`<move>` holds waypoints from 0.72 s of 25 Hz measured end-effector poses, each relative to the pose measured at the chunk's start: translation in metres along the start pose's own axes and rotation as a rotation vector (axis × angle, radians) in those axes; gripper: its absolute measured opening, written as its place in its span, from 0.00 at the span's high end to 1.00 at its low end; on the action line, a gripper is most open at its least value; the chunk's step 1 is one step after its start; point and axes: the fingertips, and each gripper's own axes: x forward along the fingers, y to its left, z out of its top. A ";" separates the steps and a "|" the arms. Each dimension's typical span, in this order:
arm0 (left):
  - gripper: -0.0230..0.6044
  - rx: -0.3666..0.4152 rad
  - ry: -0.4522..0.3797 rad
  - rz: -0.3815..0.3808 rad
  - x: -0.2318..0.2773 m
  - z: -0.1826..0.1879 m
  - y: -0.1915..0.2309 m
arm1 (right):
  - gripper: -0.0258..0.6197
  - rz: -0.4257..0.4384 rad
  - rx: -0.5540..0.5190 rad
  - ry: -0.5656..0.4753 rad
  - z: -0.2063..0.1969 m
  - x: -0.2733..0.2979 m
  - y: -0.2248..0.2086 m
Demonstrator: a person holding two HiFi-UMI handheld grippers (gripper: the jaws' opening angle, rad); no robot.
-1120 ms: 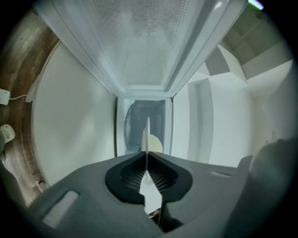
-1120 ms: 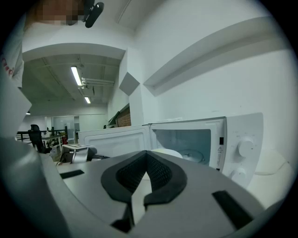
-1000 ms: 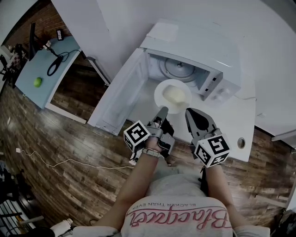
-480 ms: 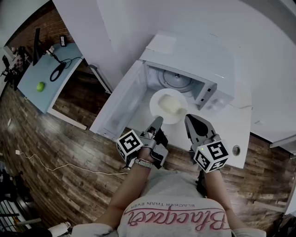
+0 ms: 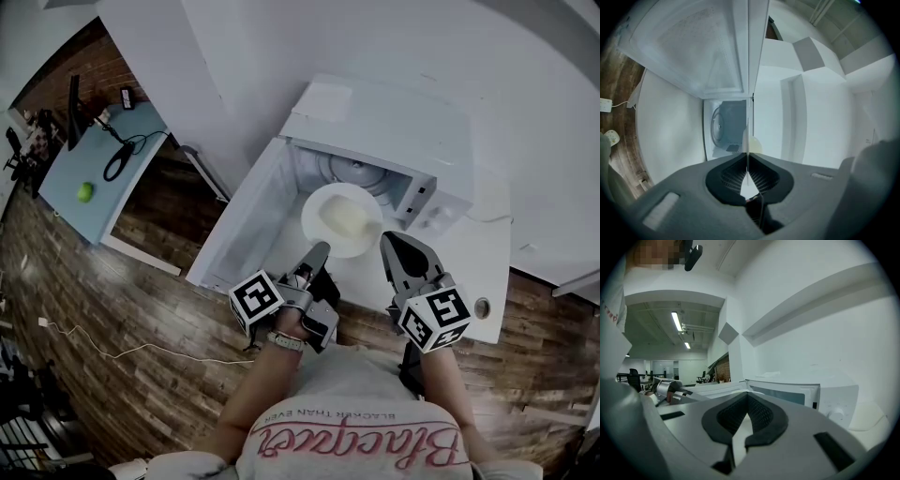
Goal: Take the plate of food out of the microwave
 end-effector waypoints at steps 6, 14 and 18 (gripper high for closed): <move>0.94 -0.010 0.014 -0.032 0.010 0.000 -0.015 | 0.95 -0.016 -0.016 -0.023 0.015 0.000 -0.005; 0.94 -0.008 0.058 -0.061 0.035 0.006 -0.037 | 0.95 -0.087 -0.004 -0.056 0.035 0.006 -0.021; 0.94 -0.016 0.077 -0.082 0.051 0.007 -0.046 | 0.95 -0.115 -0.002 -0.056 0.037 0.009 -0.029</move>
